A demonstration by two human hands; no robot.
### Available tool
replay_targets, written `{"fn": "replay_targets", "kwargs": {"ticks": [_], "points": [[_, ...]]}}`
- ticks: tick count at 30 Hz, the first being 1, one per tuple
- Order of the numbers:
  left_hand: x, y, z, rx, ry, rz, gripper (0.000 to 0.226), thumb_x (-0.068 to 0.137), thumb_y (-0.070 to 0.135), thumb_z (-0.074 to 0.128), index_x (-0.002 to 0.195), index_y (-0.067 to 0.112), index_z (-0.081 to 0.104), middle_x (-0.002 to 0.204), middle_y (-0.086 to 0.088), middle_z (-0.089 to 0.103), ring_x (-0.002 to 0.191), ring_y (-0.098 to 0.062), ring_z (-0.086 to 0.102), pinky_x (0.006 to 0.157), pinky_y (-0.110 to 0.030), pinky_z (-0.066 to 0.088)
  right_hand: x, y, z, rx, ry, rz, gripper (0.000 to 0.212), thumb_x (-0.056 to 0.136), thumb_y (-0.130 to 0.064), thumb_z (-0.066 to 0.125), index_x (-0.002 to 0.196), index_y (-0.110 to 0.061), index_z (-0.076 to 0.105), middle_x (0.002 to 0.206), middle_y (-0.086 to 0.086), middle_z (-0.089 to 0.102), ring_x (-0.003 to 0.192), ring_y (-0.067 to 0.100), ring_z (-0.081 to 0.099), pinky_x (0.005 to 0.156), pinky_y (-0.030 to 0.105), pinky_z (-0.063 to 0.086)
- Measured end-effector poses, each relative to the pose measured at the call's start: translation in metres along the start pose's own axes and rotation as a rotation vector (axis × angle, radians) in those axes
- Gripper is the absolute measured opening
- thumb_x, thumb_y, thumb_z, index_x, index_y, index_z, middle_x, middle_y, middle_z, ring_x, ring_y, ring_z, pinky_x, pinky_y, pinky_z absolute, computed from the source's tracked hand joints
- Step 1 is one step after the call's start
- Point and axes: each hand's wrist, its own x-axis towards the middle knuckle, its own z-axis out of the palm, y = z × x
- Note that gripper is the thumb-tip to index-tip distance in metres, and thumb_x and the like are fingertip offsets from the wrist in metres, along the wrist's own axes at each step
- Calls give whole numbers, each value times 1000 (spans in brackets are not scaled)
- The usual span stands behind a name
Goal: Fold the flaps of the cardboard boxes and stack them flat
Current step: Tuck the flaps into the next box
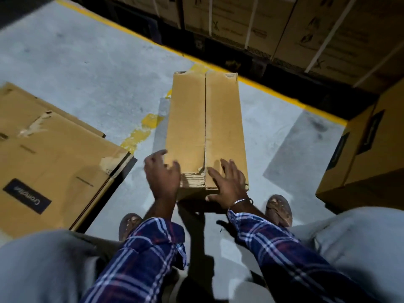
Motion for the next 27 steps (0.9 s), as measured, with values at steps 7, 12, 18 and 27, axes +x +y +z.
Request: {"fn": "replay_targets", "kwargs": {"ticks": [7,12,18,27], "points": [[-13,24,-4,616,-554,580,75,83,38,74,151,41,41,160,-11,26,145,-34,27,112,-50,35,-5,-7,-5,-38,241,-36,37,78,-25,78,113,-34,69,137,0,50,134,27,39,106,46,35],[-21,4,21,869,-547,621,124,69,50,86,161,28,6,159,-20,20,146,-40,25,114,-53,33,-6,3,-3,-168,133,33,78,73,-46,83,140,-32,45,150,6,35,139,30,30,110,46,33],[-30,-7,30,832,-403,533,107,71,33,79,159,20,19,147,-17,35,135,-39,38,105,-57,38,-7,9,19,-140,149,198,102,77,-45,81,156,-29,18,162,12,10,152,34,11,118,60,15],[-22,-28,13,517,-442,307,106,87,77,53,163,25,0,160,-15,18,147,-38,24,105,-71,36,-9,12,14,194,274,227,74,86,-45,72,147,-30,35,149,5,32,139,29,34,107,51,40]]}}
